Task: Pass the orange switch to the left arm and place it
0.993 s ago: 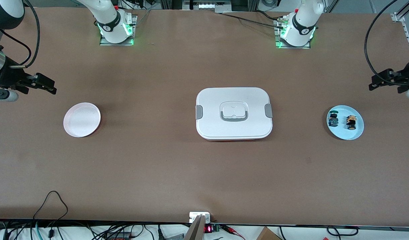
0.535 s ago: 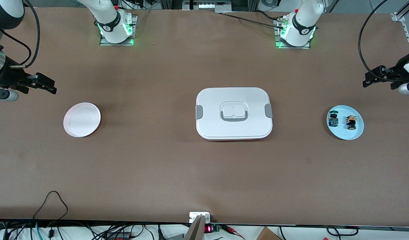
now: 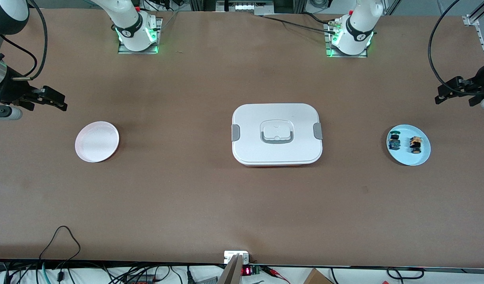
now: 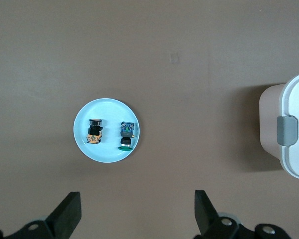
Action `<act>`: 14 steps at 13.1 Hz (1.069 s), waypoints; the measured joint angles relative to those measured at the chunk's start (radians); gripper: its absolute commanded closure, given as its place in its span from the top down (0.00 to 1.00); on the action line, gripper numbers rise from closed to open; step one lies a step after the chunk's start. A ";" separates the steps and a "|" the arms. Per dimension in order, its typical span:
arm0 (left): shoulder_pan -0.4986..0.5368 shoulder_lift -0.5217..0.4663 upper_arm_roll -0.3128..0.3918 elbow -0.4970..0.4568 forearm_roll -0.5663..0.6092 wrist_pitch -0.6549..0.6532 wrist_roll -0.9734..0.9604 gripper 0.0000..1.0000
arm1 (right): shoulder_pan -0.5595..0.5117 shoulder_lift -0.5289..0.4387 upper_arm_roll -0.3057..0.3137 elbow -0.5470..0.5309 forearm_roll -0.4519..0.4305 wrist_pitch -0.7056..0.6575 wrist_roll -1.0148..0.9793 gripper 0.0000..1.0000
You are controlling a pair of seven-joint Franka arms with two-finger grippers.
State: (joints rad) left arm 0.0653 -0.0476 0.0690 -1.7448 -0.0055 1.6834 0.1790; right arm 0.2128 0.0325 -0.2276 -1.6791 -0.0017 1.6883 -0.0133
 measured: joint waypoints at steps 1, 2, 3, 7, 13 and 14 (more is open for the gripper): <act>0.001 0.003 0.002 0.001 0.000 0.000 0.000 1.00 | 0.000 0.000 0.000 0.000 0.000 0.000 0.000 1.00; 0.000 0.010 0.001 0.002 0.000 0.001 0.000 1.00 | 0.000 0.000 0.000 0.000 0.000 0.000 0.000 1.00; -0.002 0.022 -0.002 0.006 0.000 0.003 0.000 1.00 | 0.000 0.000 0.000 0.000 0.000 0.000 0.000 1.00; -0.012 0.059 -0.008 0.045 0.000 0.007 0.000 1.00 | 0.000 0.000 0.000 0.000 0.000 0.000 0.000 1.00; -0.015 0.068 -0.014 0.056 0.000 0.007 0.001 1.00 | 0.000 0.000 0.000 0.001 0.000 0.000 0.000 1.00; -0.015 0.071 -0.017 0.056 0.000 0.007 0.001 1.00 | 0.000 0.000 0.000 0.001 0.000 0.000 0.000 1.00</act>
State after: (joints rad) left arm 0.0499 0.0238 0.0521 -1.6892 -0.0055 1.6901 0.1795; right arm 0.2133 0.0326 -0.2273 -1.6784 -0.0017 1.6881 -0.0132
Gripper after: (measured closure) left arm 0.000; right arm 0.000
